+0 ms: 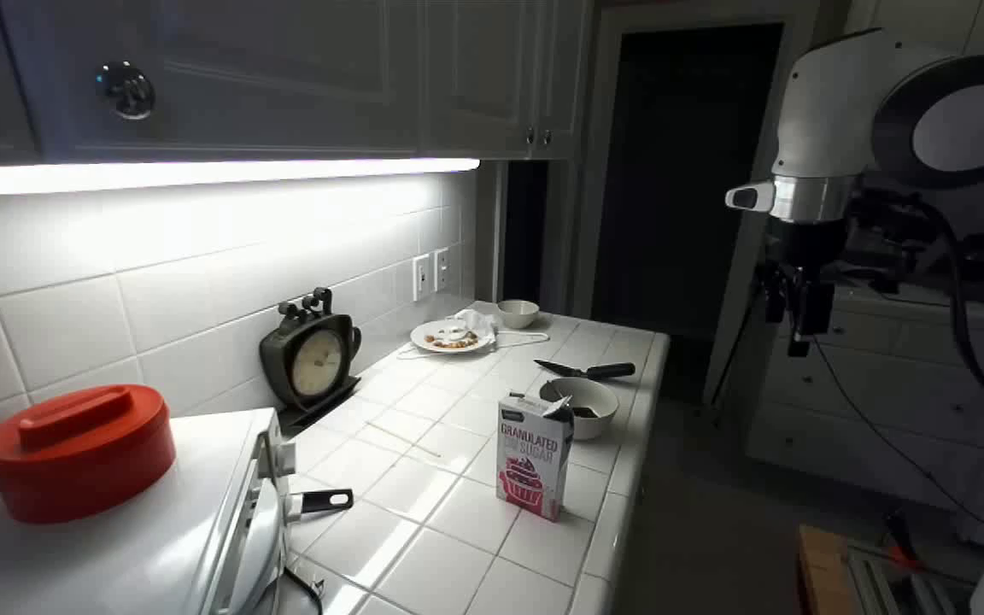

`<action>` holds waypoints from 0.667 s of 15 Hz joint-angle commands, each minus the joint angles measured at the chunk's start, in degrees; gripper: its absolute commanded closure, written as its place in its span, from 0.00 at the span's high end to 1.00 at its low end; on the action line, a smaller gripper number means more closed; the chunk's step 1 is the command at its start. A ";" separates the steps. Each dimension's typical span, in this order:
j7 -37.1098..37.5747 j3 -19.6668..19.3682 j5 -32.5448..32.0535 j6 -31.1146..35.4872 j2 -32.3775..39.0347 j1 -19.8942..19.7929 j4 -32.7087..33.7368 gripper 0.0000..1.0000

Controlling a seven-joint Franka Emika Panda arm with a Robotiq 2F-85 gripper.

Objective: Turn the box on the table around

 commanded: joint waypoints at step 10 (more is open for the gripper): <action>-2.54 -3.72 0.98 5.83 1.95 3.94 0.10 1.00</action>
